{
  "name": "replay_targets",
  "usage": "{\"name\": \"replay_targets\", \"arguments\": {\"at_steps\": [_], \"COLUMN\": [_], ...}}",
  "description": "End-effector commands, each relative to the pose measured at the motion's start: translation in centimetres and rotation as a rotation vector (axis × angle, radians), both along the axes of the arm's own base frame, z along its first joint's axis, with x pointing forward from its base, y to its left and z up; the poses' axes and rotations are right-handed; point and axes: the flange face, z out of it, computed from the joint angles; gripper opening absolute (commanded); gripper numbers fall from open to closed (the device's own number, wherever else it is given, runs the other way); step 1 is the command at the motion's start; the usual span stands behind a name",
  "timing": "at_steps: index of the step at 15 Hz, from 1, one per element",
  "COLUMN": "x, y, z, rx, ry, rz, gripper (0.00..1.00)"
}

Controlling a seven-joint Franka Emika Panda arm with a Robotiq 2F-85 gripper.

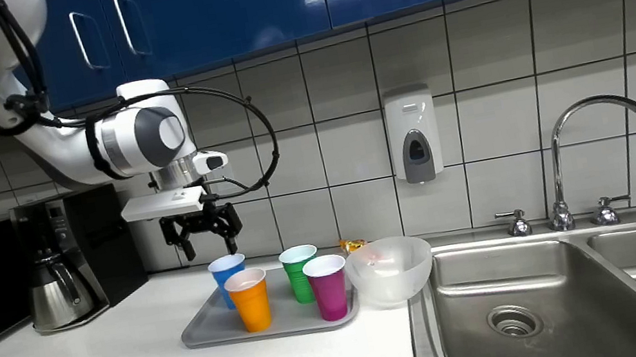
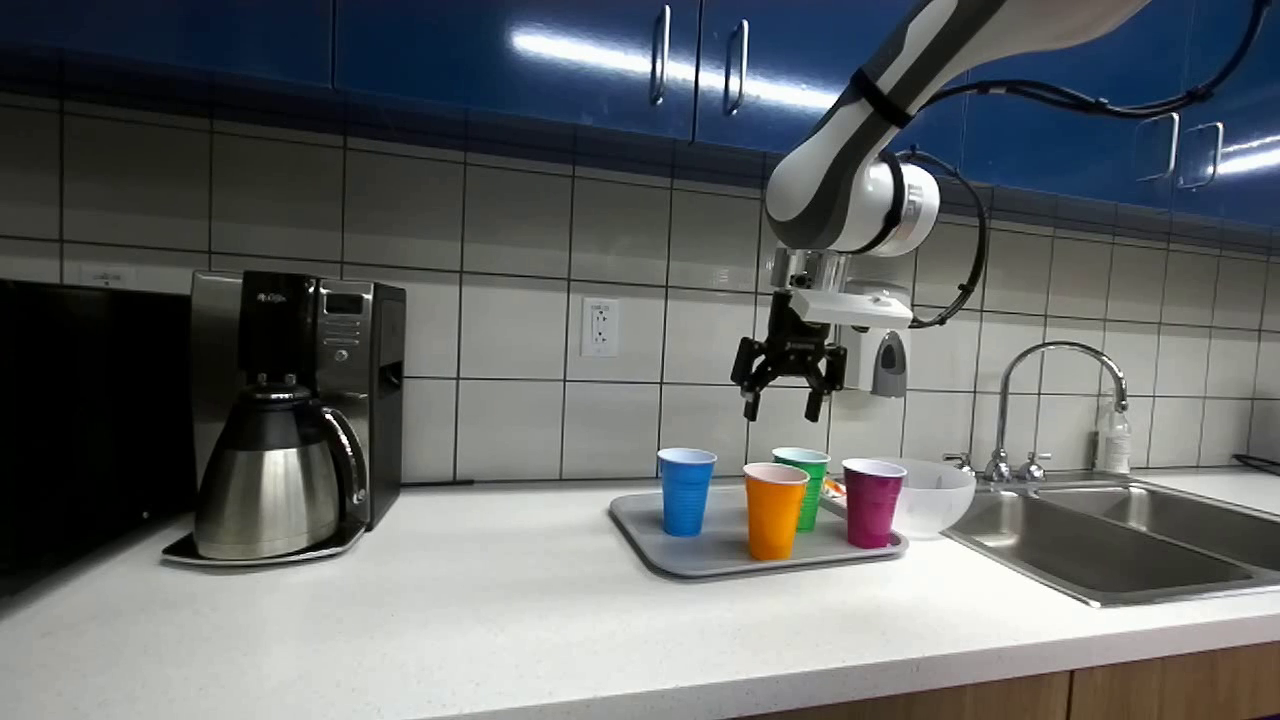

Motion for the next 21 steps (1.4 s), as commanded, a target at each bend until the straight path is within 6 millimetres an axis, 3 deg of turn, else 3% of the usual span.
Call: {"name": "replay_targets", "arguments": {"at_steps": [1, 21], "x": [0.02, 0.02], "y": [0.01, 0.01], "z": [0.06, 0.06], "rx": [0.0, 0.0], "ry": [0.001, 0.001], "rz": [0.0, 0.0], "gripper": [1.0, 1.0]}}
